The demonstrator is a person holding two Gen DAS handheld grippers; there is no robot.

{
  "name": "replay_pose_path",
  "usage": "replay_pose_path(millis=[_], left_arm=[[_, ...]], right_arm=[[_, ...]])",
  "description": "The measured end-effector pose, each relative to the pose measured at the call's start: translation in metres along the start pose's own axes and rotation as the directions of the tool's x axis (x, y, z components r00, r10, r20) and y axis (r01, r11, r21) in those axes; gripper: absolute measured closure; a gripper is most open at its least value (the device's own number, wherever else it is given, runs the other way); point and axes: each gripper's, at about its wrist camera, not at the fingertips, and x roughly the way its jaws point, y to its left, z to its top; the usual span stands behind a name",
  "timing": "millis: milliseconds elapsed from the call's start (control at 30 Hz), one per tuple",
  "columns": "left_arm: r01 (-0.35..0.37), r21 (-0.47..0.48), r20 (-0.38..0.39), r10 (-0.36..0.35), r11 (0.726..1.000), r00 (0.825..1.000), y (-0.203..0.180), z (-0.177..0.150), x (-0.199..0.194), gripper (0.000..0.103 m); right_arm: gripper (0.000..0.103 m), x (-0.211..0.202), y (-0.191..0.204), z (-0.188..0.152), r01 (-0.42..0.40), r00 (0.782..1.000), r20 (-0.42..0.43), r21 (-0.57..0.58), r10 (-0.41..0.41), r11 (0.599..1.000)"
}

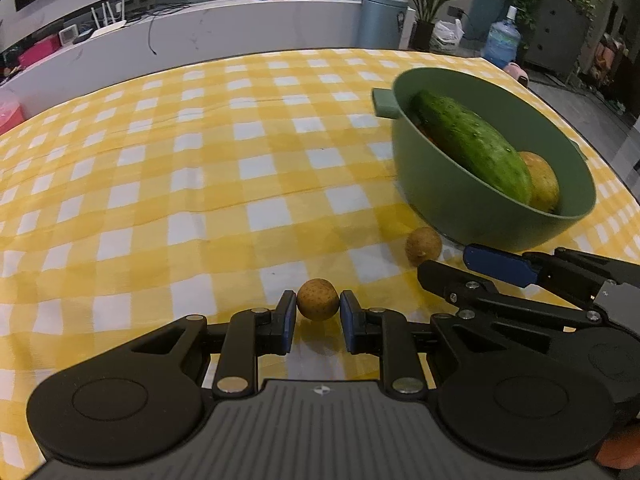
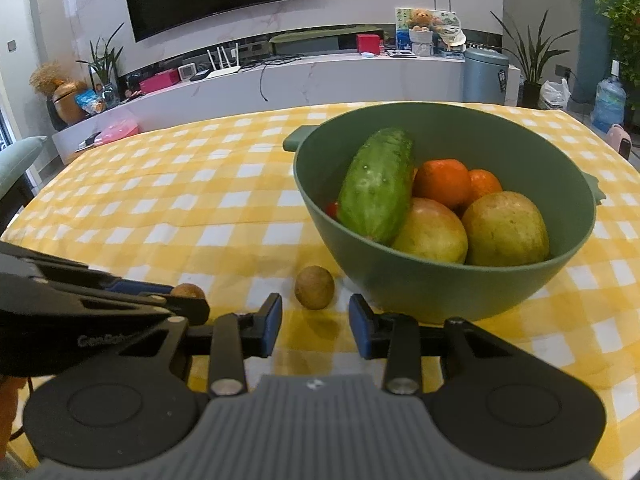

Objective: Organize fruits
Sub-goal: 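Grasp a brown kiwi with the left tool while the right tool grasps the other kiwi, then carry both kiwis into the colander and open both tools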

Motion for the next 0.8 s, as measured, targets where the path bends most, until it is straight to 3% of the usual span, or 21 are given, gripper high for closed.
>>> replay_pose_path(millis=[433,667,800], left_arm=[[-0.004,-0.081,0.022,0.006,0.997,1.0,0.017,0.001,-0.002,0.077],[-0.002,-0.079,0.017,0.004,0.997,1.0,0.017,0.001,-0.001,0.077],[-0.002,-0.068,0.018,0.003,0.998,1.0,0.015,0.002,-0.003,0.077]], right_arm=[[0.069,0.02,0.01,-0.001,0.069,0.998,0.002,0.083,-0.07,0.994],[0.082,0.022,0.01,0.0,0.062,0.998,-0.003,0.079,-0.062,0.995],[0.082,0.02,0.009,0.0,0.051,0.999,-0.012,0.075,-0.051,0.996]])
